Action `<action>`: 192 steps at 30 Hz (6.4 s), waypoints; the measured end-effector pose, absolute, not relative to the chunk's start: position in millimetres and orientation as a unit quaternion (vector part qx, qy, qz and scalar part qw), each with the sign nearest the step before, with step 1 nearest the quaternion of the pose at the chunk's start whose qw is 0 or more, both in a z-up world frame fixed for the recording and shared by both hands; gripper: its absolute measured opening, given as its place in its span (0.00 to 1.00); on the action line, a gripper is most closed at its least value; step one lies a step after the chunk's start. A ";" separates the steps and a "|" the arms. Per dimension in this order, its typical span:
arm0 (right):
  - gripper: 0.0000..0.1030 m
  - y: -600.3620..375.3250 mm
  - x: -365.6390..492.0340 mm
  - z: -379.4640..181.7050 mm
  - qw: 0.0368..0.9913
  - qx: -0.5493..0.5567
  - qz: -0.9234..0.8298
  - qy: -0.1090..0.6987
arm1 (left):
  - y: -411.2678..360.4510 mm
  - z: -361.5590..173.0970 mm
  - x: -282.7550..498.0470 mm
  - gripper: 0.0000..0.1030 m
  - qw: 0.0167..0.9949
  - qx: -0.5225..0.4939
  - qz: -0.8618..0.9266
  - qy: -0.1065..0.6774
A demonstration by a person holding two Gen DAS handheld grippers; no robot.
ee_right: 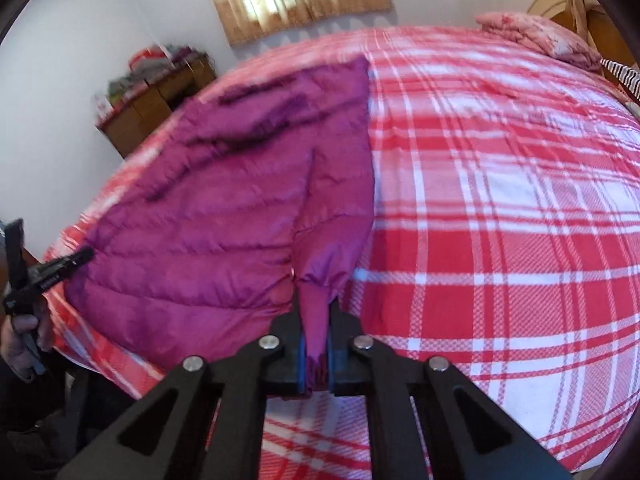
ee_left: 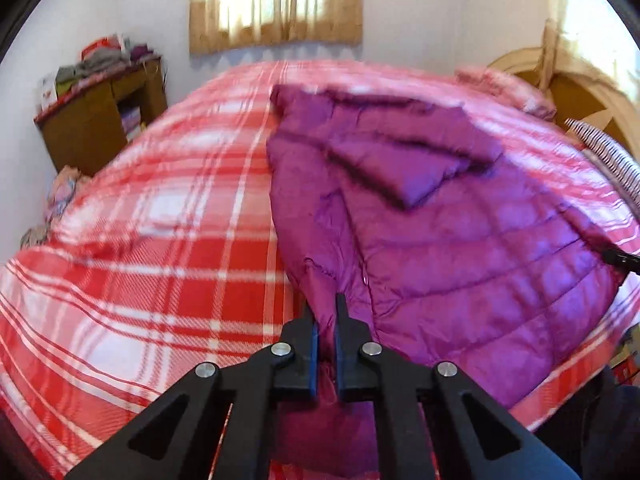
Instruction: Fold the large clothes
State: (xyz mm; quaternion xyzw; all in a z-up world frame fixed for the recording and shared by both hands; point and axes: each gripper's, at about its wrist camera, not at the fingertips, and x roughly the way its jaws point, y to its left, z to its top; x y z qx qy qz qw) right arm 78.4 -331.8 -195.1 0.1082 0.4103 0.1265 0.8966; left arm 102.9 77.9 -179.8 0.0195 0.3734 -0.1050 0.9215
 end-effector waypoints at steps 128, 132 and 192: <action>0.39 -198.8 381.8 -206.3 0.903 0.021 0.116 0.414 | -24.4 -229.9 407.7 0.94 0.906 0.117 0.164 0.372; 0.39 -201.5 372.3 -191.0 0.907 0.018 0.114 0.405 | -25.0 -200.5 400.4 0.93 0.909 0.095 0.159 0.375; 0.42 -251.6 372.4 -207.1 0.912 0.017 -0.015 0.409 | -97.3 -232.0 408.8 0.97 0.909 0.077 0.111 0.395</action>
